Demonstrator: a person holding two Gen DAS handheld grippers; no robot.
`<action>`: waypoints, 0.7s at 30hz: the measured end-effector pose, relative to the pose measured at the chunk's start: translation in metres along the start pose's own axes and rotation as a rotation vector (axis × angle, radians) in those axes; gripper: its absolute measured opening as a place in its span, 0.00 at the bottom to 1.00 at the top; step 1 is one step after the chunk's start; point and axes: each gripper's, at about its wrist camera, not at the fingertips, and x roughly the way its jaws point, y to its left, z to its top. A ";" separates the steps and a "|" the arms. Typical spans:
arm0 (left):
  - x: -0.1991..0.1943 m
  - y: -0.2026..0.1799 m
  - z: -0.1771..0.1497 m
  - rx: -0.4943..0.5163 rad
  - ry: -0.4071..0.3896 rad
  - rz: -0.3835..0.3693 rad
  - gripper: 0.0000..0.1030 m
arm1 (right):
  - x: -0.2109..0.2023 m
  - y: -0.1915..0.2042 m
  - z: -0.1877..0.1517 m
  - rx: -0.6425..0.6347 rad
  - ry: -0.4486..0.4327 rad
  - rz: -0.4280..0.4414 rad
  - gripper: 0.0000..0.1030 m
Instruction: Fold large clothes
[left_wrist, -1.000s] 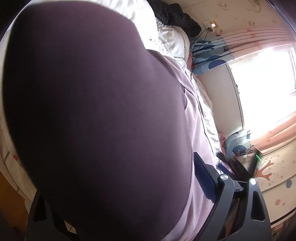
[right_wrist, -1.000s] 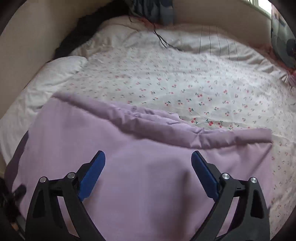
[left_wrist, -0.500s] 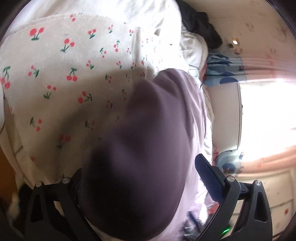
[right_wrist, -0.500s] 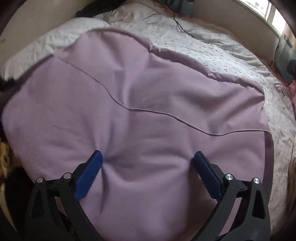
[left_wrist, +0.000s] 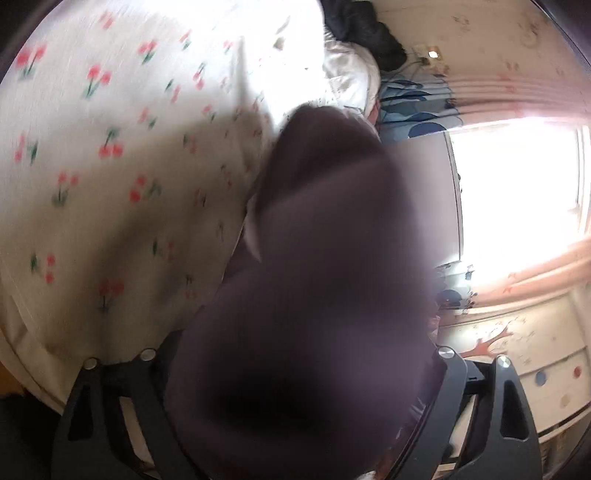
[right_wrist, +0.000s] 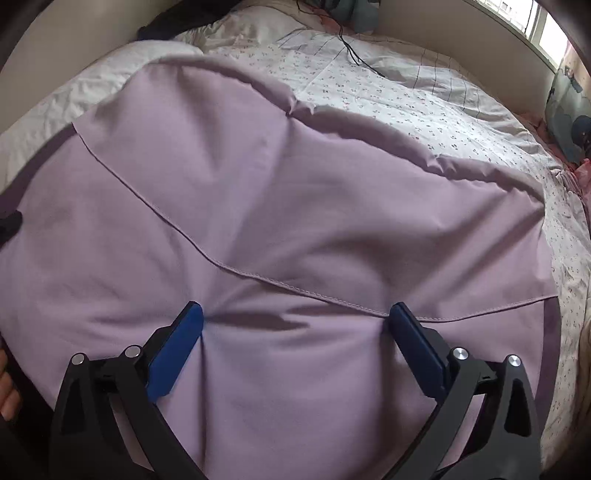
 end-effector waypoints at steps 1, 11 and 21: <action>0.000 0.000 0.002 0.005 -0.001 -0.003 0.83 | -0.008 -0.004 0.003 0.024 -0.037 0.025 0.94; -0.021 0.004 -0.029 0.033 -0.017 -0.047 0.71 | 0.055 -0.022 0.054 0.062 0.069 -0.056 0.94; -0.002 -0.010 -0.017 -0.014 -0.006 -0.062 0.71 | 0.023 0.004 0.003 -0.055 -0.005 -0.070 0.94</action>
